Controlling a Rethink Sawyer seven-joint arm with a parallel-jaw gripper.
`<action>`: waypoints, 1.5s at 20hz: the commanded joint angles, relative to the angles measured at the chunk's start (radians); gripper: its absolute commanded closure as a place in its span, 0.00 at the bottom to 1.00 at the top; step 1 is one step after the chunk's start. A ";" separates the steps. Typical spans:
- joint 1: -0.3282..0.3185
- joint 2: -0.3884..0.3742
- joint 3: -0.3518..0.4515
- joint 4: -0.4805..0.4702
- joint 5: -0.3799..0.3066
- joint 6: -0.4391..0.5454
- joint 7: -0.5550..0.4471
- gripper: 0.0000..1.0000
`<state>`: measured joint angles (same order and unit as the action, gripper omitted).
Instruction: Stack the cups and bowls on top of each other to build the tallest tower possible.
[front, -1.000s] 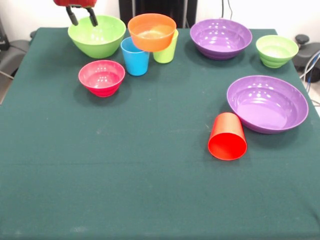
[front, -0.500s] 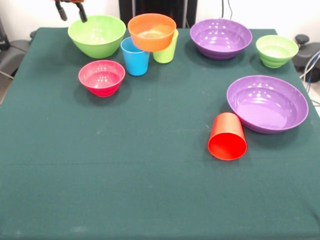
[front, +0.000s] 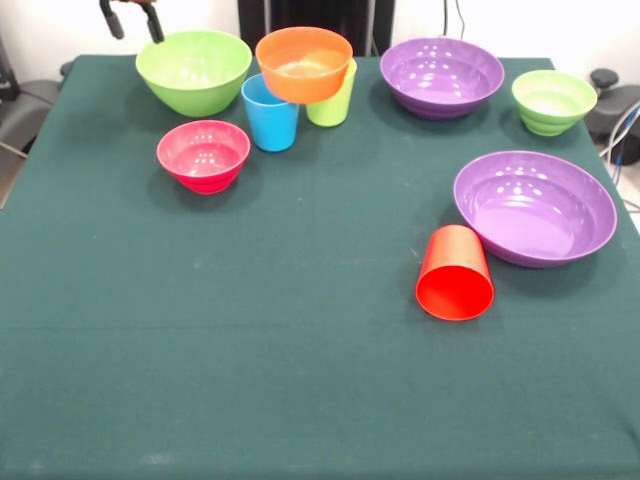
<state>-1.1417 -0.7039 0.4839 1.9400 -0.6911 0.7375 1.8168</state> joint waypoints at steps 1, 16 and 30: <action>0.021 0.108 0.001 -0.103 -0.086 -0.016 -0.131 0.00; 0.008 0.181 0.002 -0.150 -0.125 -0.046 -0.142 0.00; 0.010 0.194 0.005 -0.159 -0.127 -0.044 -0.139 0.00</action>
<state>-1.1569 -0.5502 0.4839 1.8376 -0.7291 0.7375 1.8168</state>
